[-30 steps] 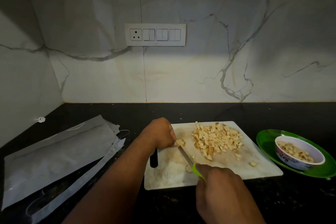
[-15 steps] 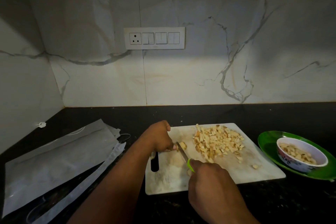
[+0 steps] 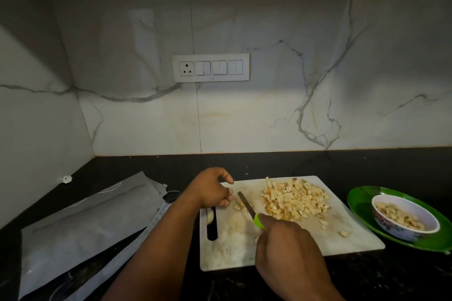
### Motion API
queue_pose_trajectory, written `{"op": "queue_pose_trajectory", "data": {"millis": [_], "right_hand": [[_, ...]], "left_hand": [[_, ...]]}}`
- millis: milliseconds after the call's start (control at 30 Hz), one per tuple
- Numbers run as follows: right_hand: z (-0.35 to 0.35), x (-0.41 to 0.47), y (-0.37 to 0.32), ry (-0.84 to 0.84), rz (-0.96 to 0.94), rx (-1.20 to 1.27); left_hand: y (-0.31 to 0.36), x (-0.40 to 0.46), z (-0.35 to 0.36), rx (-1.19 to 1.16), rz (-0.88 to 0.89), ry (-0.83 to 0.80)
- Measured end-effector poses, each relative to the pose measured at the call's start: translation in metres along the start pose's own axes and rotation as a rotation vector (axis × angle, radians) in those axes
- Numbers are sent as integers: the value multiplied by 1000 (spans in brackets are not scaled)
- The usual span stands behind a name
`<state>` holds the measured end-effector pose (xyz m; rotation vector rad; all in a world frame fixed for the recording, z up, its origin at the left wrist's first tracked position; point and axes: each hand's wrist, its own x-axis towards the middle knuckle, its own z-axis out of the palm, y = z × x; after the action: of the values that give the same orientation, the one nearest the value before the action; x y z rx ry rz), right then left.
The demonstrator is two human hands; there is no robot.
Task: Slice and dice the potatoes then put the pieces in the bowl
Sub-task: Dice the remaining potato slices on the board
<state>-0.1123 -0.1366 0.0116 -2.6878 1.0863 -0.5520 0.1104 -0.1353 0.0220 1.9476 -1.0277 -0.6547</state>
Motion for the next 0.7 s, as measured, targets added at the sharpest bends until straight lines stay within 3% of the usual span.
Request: {"op": "queue_pose_trajectory", "data": {"millis": [67,167,333,533,700], "right_hand": [[6,2,-2,-6,-13,18],[11,5,-1,-43,-47,32],[15,2,0,-66,-9,-28],[6,-7,16,19,93,-9],[18,-2,2,20,-24,12]], "left_hand": [[0,1,-11,-9,32,92],[-5,3,-30,171,41,172],[-17,-1,-51,501,-106,-70],[-26,2,-48,554,-154,-227],[-27,4,-46,565,-152,-274]]}}
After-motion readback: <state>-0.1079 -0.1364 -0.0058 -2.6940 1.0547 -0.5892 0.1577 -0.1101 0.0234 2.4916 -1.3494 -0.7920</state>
